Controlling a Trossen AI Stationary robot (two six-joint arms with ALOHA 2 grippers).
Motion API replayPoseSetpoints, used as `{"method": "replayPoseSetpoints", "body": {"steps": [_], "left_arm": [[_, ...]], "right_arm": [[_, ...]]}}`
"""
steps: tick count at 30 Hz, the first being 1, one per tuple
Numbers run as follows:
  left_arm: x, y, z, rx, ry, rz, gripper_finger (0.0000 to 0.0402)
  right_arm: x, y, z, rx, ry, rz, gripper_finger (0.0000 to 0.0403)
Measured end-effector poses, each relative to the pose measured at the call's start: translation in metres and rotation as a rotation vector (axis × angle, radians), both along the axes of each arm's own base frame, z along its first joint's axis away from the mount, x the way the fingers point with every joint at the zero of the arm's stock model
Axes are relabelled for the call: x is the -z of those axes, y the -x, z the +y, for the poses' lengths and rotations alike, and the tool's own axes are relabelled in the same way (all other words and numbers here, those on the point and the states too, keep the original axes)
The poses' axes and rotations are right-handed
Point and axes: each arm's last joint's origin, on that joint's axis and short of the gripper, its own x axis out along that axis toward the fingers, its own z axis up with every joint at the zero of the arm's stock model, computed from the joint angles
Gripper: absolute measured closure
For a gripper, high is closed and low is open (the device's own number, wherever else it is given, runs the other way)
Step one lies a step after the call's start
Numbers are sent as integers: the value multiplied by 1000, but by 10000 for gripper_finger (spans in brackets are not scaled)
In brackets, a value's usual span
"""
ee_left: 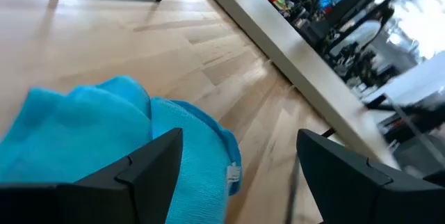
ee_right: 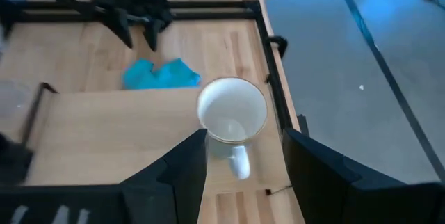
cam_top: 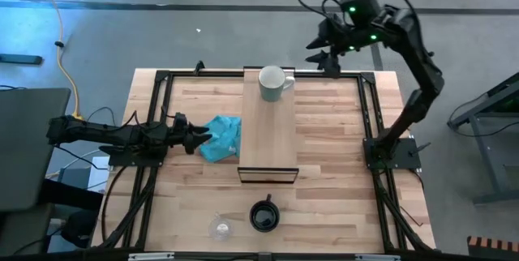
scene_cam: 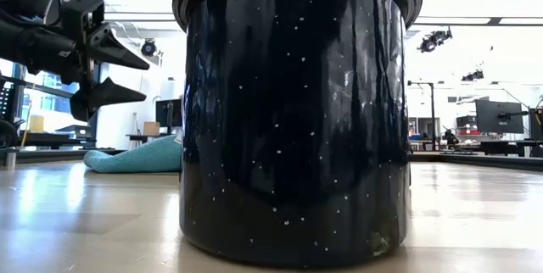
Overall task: Stack small to large cups/mugs on shelf
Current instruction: Put the black mug on the shelf
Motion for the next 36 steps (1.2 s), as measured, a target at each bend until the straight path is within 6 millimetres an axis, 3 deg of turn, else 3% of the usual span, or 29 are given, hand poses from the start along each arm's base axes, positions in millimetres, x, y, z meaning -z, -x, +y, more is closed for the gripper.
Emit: {"method": "replayPoseSetpoints", "body": {"steps": [3,15,21,36], "left_arm": [[0,0,0,1,64,-23,131],[-9,-4,-9,293,235,-133,131],[-16,-5,-10,325,222,-211,131],[-17,-5,-13,401,322,-216,131]], "right_arm": [[-8,12,10,-37,-15,-47,224],[-26,46,36,-106,-47,-163,224],[-32,60,46,-128,-66,-201,224],[-35,104,77,-47,-262,-173,224]]}}
